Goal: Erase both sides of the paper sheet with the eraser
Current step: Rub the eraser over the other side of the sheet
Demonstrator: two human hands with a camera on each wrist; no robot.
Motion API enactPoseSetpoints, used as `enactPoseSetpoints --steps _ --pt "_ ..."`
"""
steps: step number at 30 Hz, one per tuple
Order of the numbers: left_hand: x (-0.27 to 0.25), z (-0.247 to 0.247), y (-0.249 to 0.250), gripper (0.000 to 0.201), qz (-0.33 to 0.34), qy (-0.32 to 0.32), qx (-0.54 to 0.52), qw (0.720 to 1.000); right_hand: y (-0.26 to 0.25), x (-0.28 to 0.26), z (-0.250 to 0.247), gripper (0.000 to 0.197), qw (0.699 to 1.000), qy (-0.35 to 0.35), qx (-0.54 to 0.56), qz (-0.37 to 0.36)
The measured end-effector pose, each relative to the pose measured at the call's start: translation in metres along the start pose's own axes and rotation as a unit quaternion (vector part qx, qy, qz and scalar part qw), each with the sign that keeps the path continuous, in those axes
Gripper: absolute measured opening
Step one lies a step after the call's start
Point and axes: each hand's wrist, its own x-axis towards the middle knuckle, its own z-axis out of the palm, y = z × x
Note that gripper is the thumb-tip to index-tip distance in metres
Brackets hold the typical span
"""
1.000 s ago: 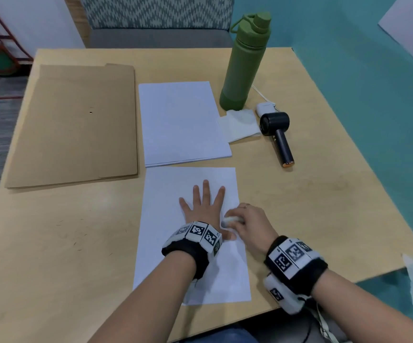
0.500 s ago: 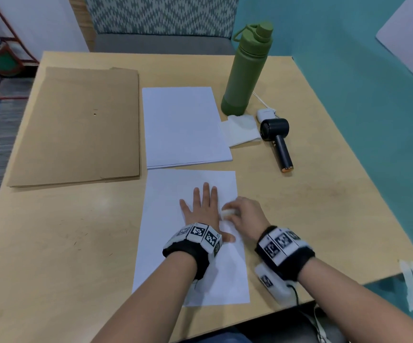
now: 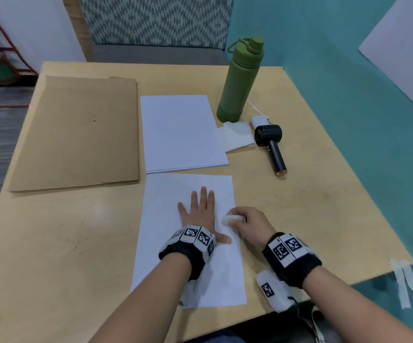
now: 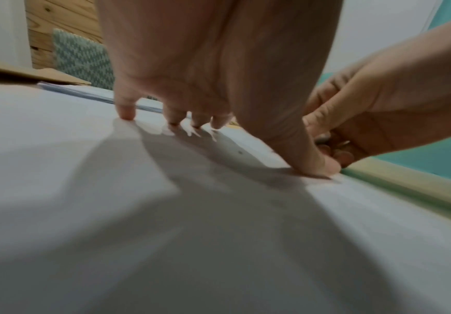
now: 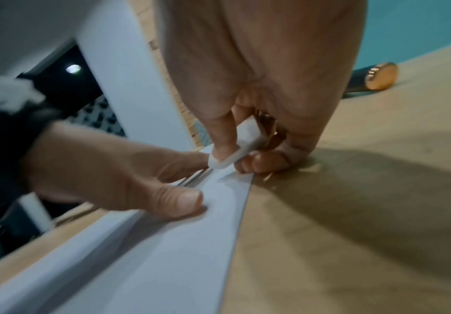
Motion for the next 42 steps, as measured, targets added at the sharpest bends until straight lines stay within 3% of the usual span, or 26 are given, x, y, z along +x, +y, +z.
enactPoseSetpoints --steps 5,11,15,18,21,27,32,34,39,42 --pt "-0.018 -0.006 -0.037 0.115 0.053 0.057 -0.065 0.995 0.002 0.011 -0.002 0.007 0.993 0.037 0.097 0.052" --pt "-0.045 -0.001 -0.070 0.117 0.097 -0.010 0.021 0.995 -0.008 0.028 -0.003 0.007 0.993 0.048 0.095 0.047" --pt "-0.048 0.007 -0.065 0.115 0.087 -0.010 0.042 0.995 -0.019 0.020 0.006 0.013 0.997 0.037 0.061 0.016" --pt "-0.048 0.010 -0.057 0.116 0.069 -0.002 0.039 0.997 -0.022 0.001 0.020 0.008 0.999 -0.032 -0.017 -0.024" --pt "-0.047 0.012 -0.051 0.117 0.051 -0.004 0.039 0.998 -0.020 -0.015 0.029 0.016 0.991 -0.107 -0.068 -0.035" --pt "-0.046 0.015 -0.051 0.121 0.044 -0.014 0.053 0.998 -0.024 -0.002 0.028 0.023 0.995 0.015 -0.090 -0.038" --pt "-0.046 0.013 -0.049 0.122 0.039 -0.029 0.054 0.997 -0.016 -0.038 0.047 0.024 0.984 -0.108 -0.119 -0.075" --pt "-0.045 0.014 -0.048 0.122 0.038 -0.032 0.056 0.997 -0.022 -0.031 0.043 0.024 0.986 -0.100 -0.118 -0.060" --pt "-0.044 0.014 -0.048 0.123 0.037 -0.032 0.059 0.997 -0.026 -0.006 0.043 0.023 0.997 0.021 -0.071 -0.022" --pt "-0.043 0.013 -0.050 0.123 0.043 -0.039 0.058 0.997 -0.021 -0.034 0.057 0.022 0.993 -0.048 -0.091 -0.055"
